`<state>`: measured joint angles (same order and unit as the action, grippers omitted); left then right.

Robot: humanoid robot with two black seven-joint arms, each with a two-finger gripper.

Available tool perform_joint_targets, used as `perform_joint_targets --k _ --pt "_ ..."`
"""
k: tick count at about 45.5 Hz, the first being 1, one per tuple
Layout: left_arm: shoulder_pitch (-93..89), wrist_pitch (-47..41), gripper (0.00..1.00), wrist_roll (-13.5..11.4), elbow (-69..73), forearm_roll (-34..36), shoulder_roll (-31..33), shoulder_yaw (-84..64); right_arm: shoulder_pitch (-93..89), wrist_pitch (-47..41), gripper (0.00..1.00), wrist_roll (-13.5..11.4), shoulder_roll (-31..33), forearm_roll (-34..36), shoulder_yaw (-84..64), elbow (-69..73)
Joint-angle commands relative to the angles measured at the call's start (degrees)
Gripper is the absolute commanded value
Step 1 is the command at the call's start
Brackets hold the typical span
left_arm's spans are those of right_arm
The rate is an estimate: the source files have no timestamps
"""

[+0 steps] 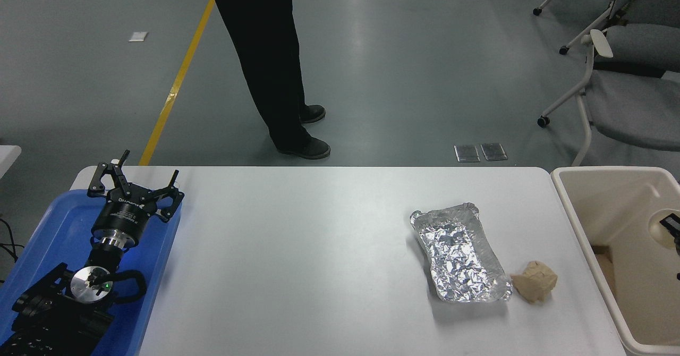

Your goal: Pick up paper cup place in dustbin

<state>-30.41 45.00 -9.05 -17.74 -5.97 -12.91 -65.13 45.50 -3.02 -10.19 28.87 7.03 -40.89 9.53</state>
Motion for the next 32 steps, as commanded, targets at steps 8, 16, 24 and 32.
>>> perform_joint_targets --k 8,16,24,32 --pt "0.0 0.0 0.99 0.0 -0.02 0.0 -0.01 0.0 2.4 -0.05 0.86 -0.09 1.0 -0.08 0.29 2.77" --pt "0.0 0.0 0.99 0.0 -0.02 0.0 0.08 0.0 11.27 -0.05 0.86 -0.09 8.47 -0.08 -2.43 18.14" --pt "-0.09 0.0 0.99 0.0 -0.02 0.0 -0.01 0.09 25.32 -1.11 1.0 -0.09 10.5 0.44 -14.02 31.58" --pt "-0.09 0.0 0.99 0.0 -0.02 0.0 -0.01 0.17 46.33 -1.28 1.0 -0.01 8.66 0.36 -29.23 53.65"
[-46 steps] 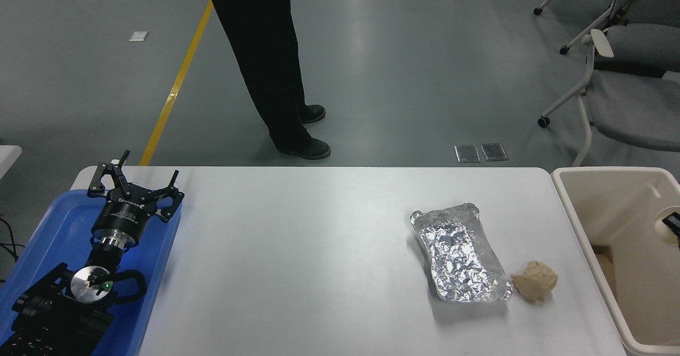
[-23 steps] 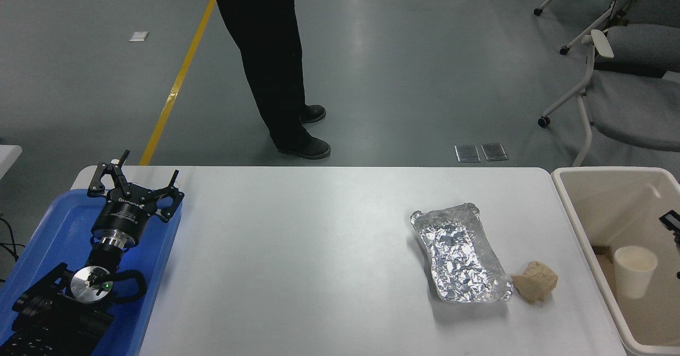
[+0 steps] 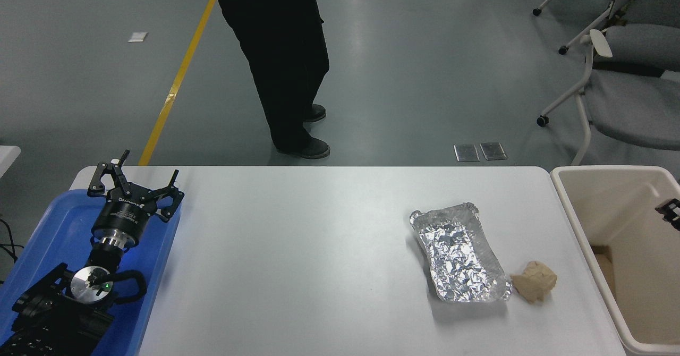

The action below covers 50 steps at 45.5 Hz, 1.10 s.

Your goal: Pick up paper cup place in dustbin

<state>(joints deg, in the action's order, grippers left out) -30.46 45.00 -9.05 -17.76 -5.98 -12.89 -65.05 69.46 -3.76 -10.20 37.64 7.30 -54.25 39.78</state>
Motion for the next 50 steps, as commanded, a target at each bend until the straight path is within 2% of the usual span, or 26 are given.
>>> perform_joint_targets --k 1,6,10,13,19,23,36,50 --pt "-0.04 0.0 0.99 0.0 0.01 0.0 0.06 0.1 24.64 -0.46 1.0 0.0 -1.07 0.08 -17.27 25.24" --pt "-0.04 0.0 0.99 0.0 0.01 0.0 0.06 0.1 32.56 -1.42 1.0 -0.08 -5.73 0.26 -21.5 31.92" --pt "-0.04 0.0 0.99 0.0 0.01 0.0 -0.03 0.1 38.8 -6.16 1.0 -0.08 -5.83 0.26 -21.86 35.01" --pt "-0.04 0.0 0.99 0.0 0.01 0.0 -0.03 0.1 42.85 -13.44 1.0 -0.08 -6.18 0.43 -21.86 35.71" --pt "-0.04 0.0 0.99 0.0 0.01 0.0 -0.03 0.1 51.46 -33.47 1.0 -0.08 -9.07 -0.27 -22.12 35.72" --pt "0.05 0.0 0.99 0.0 0.01 0.0 -0.03 0.01 54.37 -41.24 1.0 -0.08 -12.67 -0.88 -21.6 35.63" --pt "0.05 0.0 0.99 0.0 0.01 0.0 -0.03 0.01 59.38 -41.24 1.0 0.0 -22.35 -1.94 -16.24 37.3" --pt "0.05 0.0 0.99 0.0 0.01 0.0 -0.03 0.01 62.11 -41.24 1.0 0.0 -22.35 -2.56 -12.8 39.85"
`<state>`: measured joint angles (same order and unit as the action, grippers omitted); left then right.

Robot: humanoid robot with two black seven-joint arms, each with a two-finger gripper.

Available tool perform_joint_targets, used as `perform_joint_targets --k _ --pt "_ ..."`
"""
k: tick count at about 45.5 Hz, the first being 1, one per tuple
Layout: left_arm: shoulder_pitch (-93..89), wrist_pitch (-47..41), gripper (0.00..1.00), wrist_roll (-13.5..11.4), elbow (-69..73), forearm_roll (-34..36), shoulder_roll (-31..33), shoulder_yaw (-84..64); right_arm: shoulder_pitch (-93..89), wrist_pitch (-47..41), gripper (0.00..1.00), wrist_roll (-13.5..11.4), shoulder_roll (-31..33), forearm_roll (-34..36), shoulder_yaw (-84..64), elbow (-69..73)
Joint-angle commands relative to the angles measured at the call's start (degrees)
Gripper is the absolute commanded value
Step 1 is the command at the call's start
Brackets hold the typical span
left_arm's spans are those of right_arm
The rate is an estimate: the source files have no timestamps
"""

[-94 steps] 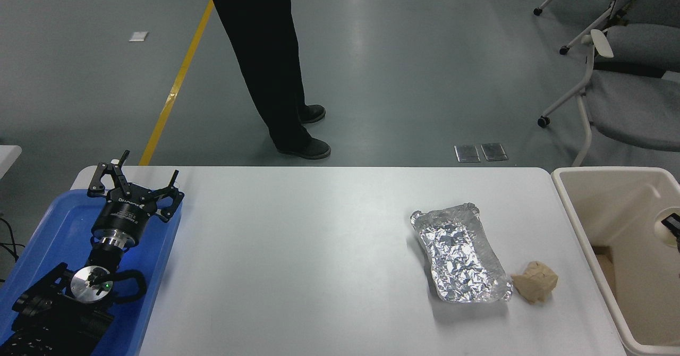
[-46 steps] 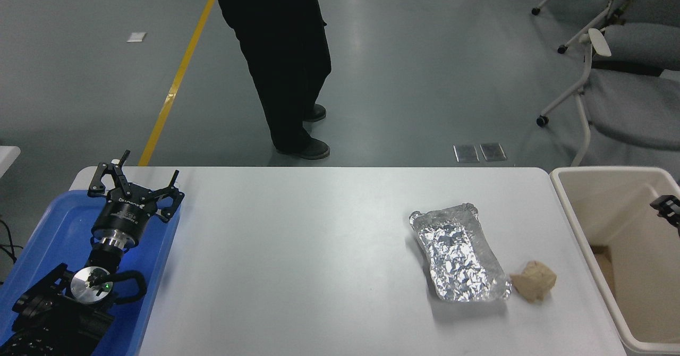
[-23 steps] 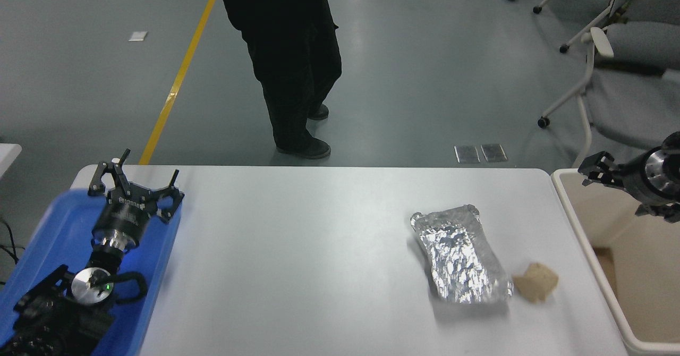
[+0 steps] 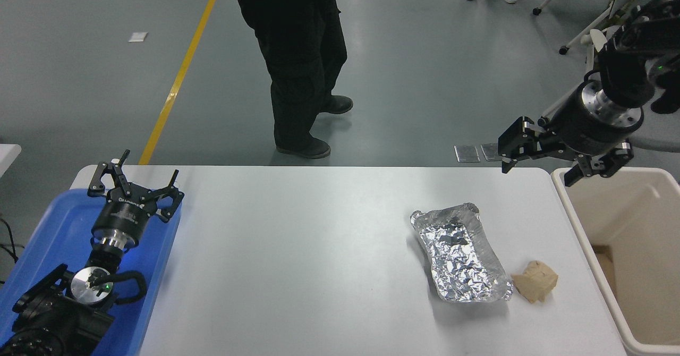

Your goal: Pick up paper cup place in dustbin

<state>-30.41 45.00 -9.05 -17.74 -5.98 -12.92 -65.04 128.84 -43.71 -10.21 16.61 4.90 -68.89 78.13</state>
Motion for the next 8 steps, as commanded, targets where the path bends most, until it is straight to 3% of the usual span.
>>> perform_joint_targets --k 1,8 --pt "0.0 0.0 0.99 0.0 -0.02 0.0 0.0 0.0 2.73 -1.29 1.0 0.01 -1.31 -0.16 1.74 1.5" --pt "0.0 0.0 0.99 0.0 -0.02 0.0 0.0 0.0 2.65 -1.29 1.0 0.1 -1.31 -0.07 1.47 1.24"
